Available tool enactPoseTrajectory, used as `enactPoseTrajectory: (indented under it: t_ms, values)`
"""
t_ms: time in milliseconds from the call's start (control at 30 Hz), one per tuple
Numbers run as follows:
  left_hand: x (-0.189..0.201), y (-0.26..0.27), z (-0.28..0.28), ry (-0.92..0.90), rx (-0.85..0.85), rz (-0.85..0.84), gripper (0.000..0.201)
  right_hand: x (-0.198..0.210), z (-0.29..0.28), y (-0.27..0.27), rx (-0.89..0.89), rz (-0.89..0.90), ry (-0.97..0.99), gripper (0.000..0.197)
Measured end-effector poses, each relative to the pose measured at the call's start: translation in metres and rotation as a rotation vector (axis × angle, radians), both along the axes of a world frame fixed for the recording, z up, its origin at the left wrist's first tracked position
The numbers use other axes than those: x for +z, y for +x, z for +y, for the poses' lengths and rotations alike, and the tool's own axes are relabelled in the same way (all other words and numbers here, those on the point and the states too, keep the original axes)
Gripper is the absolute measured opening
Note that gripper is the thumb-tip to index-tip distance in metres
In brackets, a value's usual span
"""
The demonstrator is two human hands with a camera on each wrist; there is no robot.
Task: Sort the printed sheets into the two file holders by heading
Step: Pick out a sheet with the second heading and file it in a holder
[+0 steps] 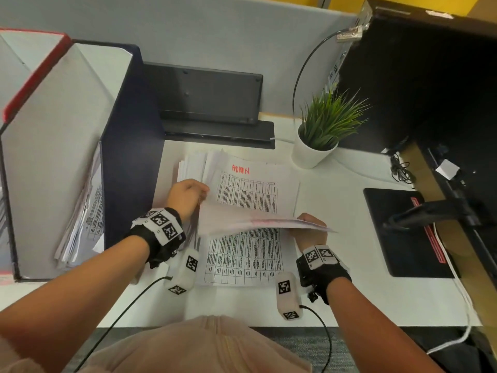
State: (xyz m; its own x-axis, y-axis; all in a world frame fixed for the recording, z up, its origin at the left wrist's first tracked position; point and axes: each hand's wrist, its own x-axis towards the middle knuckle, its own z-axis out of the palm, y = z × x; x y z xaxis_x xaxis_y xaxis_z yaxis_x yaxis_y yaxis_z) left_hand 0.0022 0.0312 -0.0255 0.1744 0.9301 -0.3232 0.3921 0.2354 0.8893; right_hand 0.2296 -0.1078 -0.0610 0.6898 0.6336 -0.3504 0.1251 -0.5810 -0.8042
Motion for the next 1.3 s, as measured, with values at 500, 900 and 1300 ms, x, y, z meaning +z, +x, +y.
enactPoseTrajectory:
  t_ms: [500,900,1300]
  values:
    - [-0.001,0.012,0.016,0.079,-0.260,0.569,0.024,0.007,-0.005,-0.013,0.000,-0.133,0.131,0.027]
    - [-0.001,0.003,-0.019,0.177,-0.064,0.029,0.022,0.017,0.017,-0.019,-0.071,-0.324,-0.635,0.036]
    - [0.008,0.002,-0.019,-0.086,-0.037,-0.211,0.027,0.007,0.008,-0.002,0.024,-0.073,0.068,0.027]
